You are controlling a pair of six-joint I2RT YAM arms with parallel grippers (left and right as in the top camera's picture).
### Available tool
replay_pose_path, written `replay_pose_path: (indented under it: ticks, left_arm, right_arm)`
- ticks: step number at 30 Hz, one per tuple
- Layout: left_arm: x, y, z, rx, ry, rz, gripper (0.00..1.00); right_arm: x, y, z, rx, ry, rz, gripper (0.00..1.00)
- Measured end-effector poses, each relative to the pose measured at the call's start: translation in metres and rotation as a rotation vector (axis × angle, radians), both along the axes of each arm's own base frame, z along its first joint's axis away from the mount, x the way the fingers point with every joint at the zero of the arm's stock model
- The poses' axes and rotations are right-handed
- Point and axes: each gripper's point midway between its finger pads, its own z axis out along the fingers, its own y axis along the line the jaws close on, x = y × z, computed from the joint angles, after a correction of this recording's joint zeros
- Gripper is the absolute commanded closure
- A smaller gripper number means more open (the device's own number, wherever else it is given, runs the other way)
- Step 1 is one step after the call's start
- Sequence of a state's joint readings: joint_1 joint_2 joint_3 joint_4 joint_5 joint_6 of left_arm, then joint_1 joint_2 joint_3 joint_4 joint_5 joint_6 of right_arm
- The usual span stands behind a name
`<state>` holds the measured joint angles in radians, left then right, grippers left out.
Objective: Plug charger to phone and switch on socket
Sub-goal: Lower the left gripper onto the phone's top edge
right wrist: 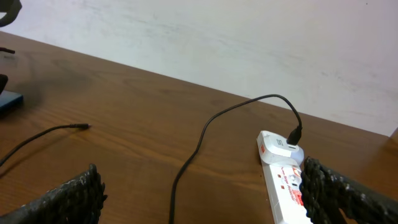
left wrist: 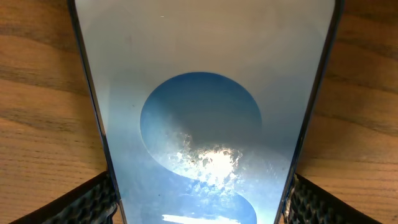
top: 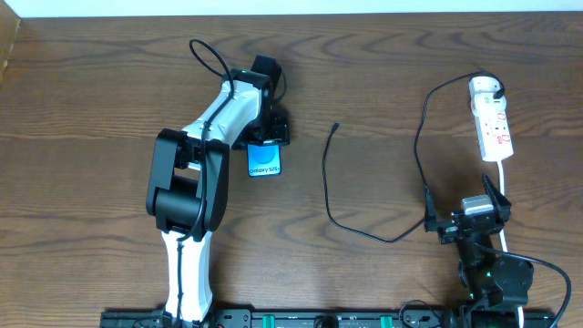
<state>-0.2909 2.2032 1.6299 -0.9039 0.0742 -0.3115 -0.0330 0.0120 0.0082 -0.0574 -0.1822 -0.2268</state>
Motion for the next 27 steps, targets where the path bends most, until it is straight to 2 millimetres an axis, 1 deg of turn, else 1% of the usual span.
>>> replay_pose_path:
  ticks: [5,11,16,17,22,27]
  left_arm:
    - [0.004,-0.001,0.0,-0.002,-0.015,0.0,0.17]
    - [0.016,-0.002,0.001,-0.005,-0.066,0.004,0.16]
    - [0.019,-0.002,0.001,-0.003,-0.078,0.007,0.15]
    - [0.019,-0.002,0.001,-0.003,-0.08,0.007,0.12]
    - [0.023,-0.003,0.0,-0.004,-0.099,0.016,0.05]
    - [0.028,-0.004,0.0,-0.004,-0.119,0.032,0.04]
  right_arm:
    - [0.0,0.0,0.0,0.0,0.0,0.0,0.01]
    - [0.0,0.0,0.0,0.0,0.0,0.0,0.01]
    - [0.0,0.0,0.0,0.0,0.0,0.0,0.01]
    - [0.0,0.0,0.0,0.0,0.0,0.0,0.01]
    - [0.0,0.0,0.0,0.0,0.0,0.0,0.01]
    - [0.0,0.0,0.0,0.0,0.0,0.0,0.01]
